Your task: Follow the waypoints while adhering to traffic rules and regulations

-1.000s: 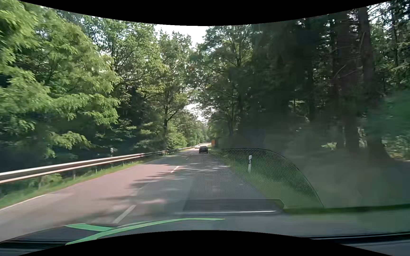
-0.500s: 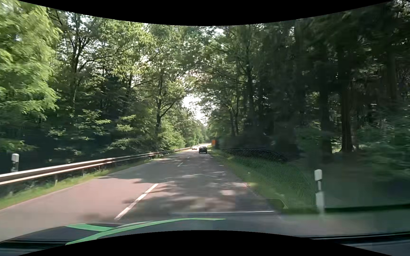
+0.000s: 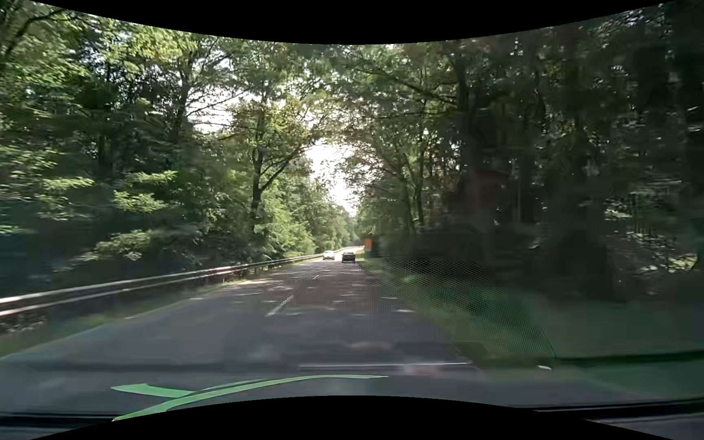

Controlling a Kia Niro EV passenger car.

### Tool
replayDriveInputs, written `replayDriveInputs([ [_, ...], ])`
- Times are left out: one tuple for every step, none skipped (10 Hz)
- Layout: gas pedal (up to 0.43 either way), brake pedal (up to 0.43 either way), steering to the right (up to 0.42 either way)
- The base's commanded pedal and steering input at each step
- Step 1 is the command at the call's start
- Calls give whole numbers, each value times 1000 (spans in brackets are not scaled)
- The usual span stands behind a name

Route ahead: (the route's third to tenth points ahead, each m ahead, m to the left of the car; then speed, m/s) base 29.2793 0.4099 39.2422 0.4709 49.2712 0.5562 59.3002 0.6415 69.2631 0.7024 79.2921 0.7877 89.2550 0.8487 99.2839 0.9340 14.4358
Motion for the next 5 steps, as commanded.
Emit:
replayDriveInputs([
  [150, 0, 0],
  [150, 0, 0],
  [150, 0, 0],
  [150, 0, 0],
  [150, 0, 0],
])
